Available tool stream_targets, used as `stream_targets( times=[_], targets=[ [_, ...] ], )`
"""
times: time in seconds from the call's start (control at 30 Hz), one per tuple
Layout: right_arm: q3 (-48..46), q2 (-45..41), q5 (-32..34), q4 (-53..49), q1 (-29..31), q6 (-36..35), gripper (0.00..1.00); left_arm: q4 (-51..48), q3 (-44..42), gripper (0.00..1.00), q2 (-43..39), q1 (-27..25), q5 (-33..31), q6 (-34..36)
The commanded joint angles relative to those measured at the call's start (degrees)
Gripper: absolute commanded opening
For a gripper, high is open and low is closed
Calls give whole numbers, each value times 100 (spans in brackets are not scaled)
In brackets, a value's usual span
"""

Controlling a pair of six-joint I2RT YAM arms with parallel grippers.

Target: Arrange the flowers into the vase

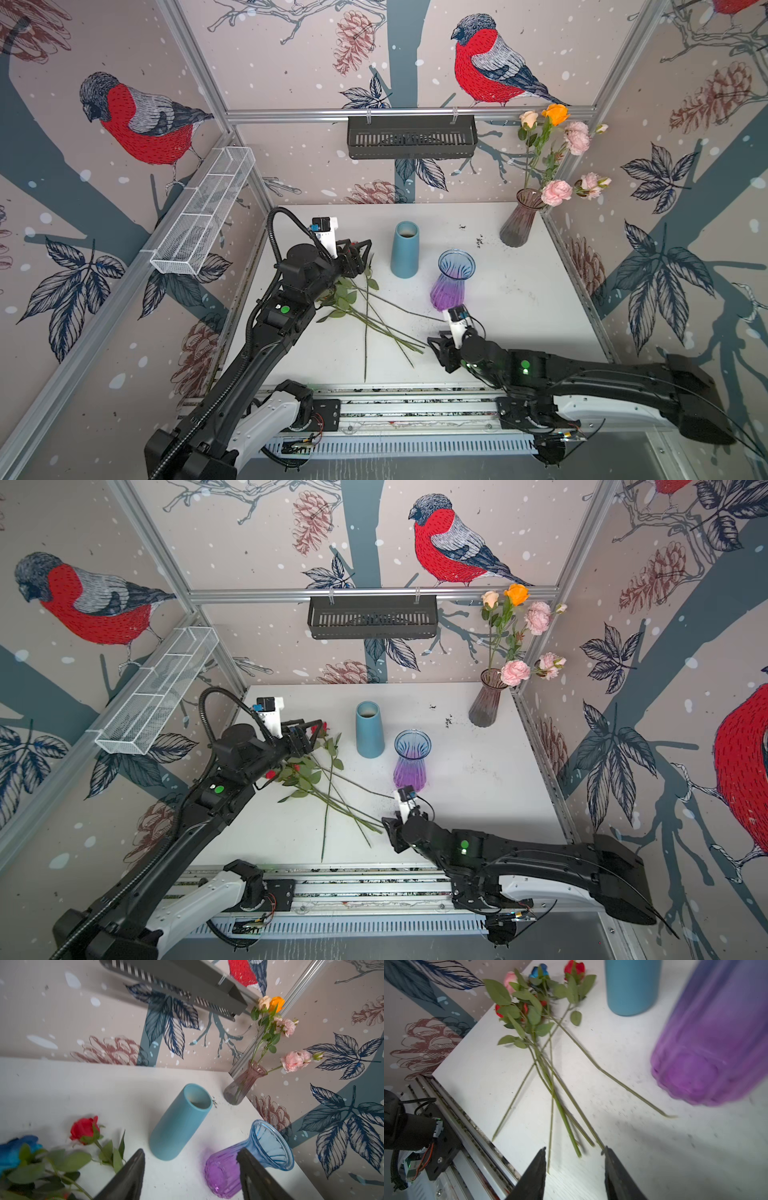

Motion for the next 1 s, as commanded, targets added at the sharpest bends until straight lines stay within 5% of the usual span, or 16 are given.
stream_targets(
  times=[0.0,0.17,0.37,0.73,0.97],
  targets=[
    [1362,1472,79,-433,-50,-602,48,26,51,71,-96,16,-377,827],
    [3221,3667,-875,-1073,-482,-1007,48,268,-348,70,-391,316,-74,712],
    [4348,5028,-1856,-1223,-1102,-1143,44,247,-482,70,-711,536,-55,630],
    [4867,5771,-2101,-1389,-1352,-1164,31,532,-594,70,-768,1030,679,323],
    [4834,5507,-1827,-1426,-1339,-1126,9,590,-636,70,-757,1080,790,299]
  ],
)
